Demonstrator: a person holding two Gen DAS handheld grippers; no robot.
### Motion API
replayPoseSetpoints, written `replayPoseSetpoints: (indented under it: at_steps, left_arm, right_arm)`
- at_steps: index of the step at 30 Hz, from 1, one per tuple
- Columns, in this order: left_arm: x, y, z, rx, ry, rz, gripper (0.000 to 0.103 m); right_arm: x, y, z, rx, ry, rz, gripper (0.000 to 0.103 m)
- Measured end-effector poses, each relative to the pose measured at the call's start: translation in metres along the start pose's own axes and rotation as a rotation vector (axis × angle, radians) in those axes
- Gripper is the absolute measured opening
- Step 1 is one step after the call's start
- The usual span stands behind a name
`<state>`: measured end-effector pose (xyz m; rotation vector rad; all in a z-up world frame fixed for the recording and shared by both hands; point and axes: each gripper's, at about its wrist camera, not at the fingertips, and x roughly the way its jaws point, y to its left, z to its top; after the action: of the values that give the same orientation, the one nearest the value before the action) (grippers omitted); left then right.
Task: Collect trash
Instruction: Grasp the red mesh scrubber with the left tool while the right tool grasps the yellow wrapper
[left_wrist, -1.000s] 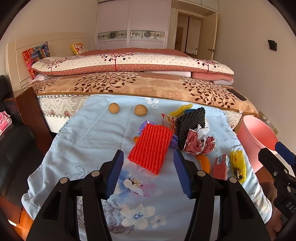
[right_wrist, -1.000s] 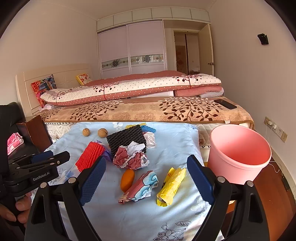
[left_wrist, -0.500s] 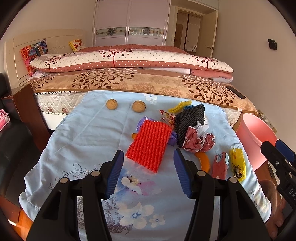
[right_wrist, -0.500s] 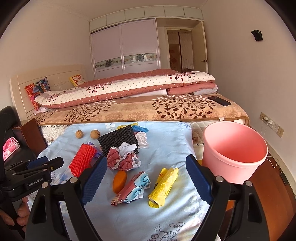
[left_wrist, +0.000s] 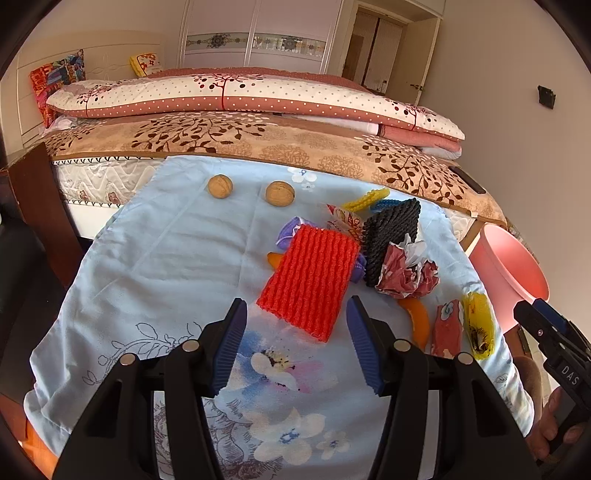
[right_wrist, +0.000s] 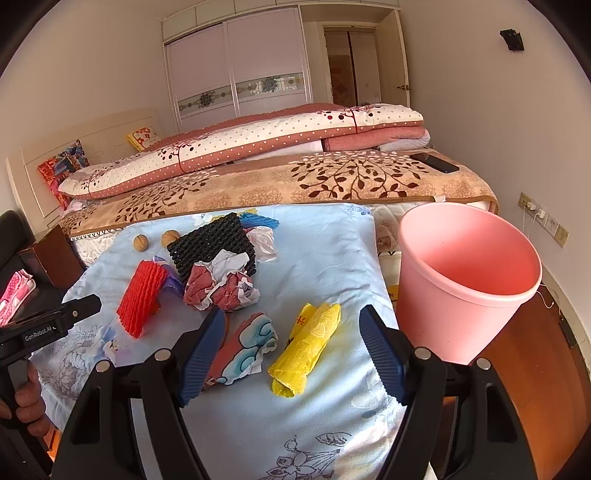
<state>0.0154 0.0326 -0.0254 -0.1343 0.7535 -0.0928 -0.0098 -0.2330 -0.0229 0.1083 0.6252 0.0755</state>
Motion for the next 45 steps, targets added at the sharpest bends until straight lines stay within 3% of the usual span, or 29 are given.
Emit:
replayPoseSetpoints:
  at_steps: [6, 11, 20, 21, 23, 27, 31, 45]
  left_arm:
    - [0.025, 0.015, 0.006, -0.011, 0.062, 0.006, 0.057]
    - [0.044, 0.021, 0.015, -0.017, 0.111, -0.034, 0.057]
    - [0.071, 0.015, 0.019, 0.052, 0.176, -0.057, 0.056]
    - [0.072, 0.015, 0.019, 0.053, 0.182, -0.062, 0.054]
    - [0.073, 0.013, 0.017, 0.056, 0.2, -0.086, 0.034]
    - [0.069, 0.012, 0.013, 0.042, 0.199, -0.113, 0.014]
    - [0.061, 0.007, 0.009, 0.043, 0.186, -0.121, 0.01]
    - [0.02, -0.008, 0.017, 0.052, 0.09, -0.177, 0.009]
  right_arm:
    - [0.012, -0.002, -0.002, 0.008, 0.051, 0.023, 0.066]
    - [0.016, -0.002, -0.002, 0.01, 0.071, 0.03, 0.065]
    - [0.022, -0.008, 0.0, 0.03, 0.101, 0.039, 0.065]
    - [0.022, -0.008, -0.001, 0.029, 0.104, 0.04, 0.065]
    - [0.021, -0.008, -0.001, 0.027, 0.109, 0.041, 0.065]
    - [0.022, -0.008, -0.003, 0.024, 0.115, 0.046, 0.064]
    - [0.022, -0.008, -0.004, 0.022, 0.126, 0.055, 0.064]
    - [0.043, -0.02, -0.014, 0.089, 0.244, 0.081, 0.045]
